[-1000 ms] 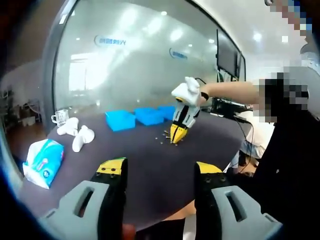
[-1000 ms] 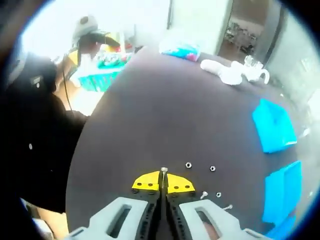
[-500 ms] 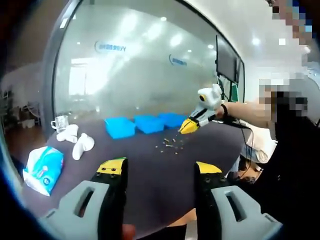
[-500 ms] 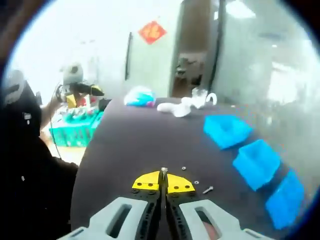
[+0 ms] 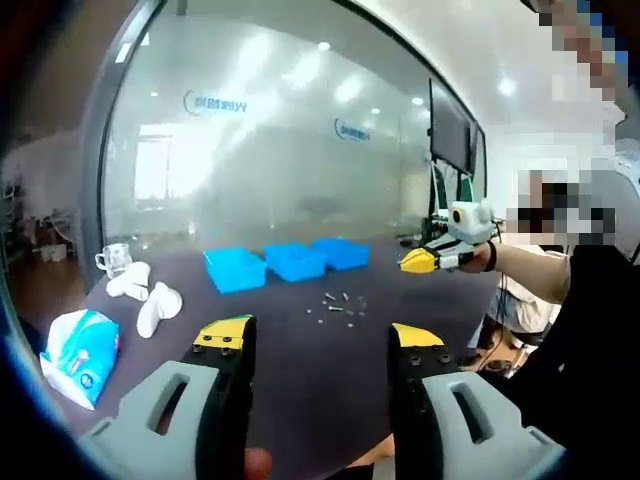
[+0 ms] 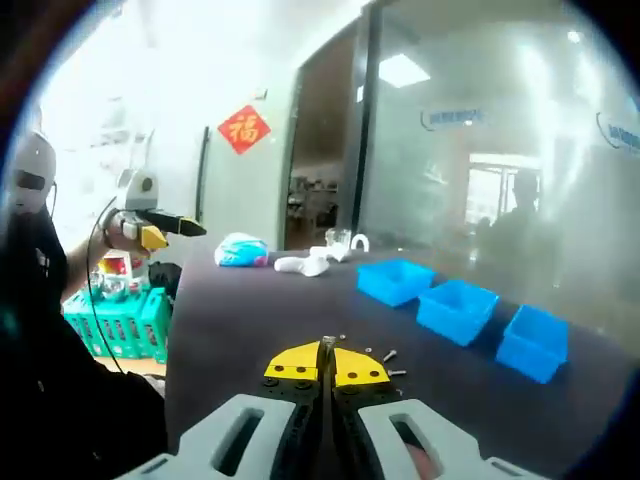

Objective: Sort the screws, nuts, and washers into the corresponding bins

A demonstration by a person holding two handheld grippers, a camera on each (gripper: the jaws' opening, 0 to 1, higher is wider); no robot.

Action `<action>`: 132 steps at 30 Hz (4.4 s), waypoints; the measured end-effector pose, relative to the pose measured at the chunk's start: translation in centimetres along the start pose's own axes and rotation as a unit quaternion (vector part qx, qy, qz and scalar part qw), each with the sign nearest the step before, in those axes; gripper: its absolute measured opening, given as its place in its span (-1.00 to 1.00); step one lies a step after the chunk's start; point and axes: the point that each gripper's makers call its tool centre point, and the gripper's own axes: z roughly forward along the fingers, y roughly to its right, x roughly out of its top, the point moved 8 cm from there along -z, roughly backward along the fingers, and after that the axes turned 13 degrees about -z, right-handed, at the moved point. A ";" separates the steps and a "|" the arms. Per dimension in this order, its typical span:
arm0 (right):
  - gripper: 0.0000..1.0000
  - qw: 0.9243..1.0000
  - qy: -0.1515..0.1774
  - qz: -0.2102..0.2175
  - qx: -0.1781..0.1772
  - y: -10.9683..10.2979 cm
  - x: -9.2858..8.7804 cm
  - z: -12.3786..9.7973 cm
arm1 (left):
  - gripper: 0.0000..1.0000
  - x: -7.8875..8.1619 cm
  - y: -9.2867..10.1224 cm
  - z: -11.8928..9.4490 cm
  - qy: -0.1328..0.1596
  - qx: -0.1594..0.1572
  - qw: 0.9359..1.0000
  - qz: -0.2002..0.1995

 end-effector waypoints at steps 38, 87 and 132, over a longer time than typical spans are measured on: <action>-1.00 0.980 0.017 0.023 -0.197 9.3 1.1 -1.7 | 0.04 0.2 -0.3 0.9 0.006 0.006 1.000 -0.008; -1.00 0.958 -0.093 0.038 -0.269 25.2 -2.3 6.5 | 0.03 1.2 -0.6 -0.6 0.036 0.038 0.998 -0.014; -0.48 0.972 -0.052 -0.003 -0.228 15.4 -1.2 1.3 | 0.02 0.5 -0.3 -0.4 0.032 0.033 0.999 -0.017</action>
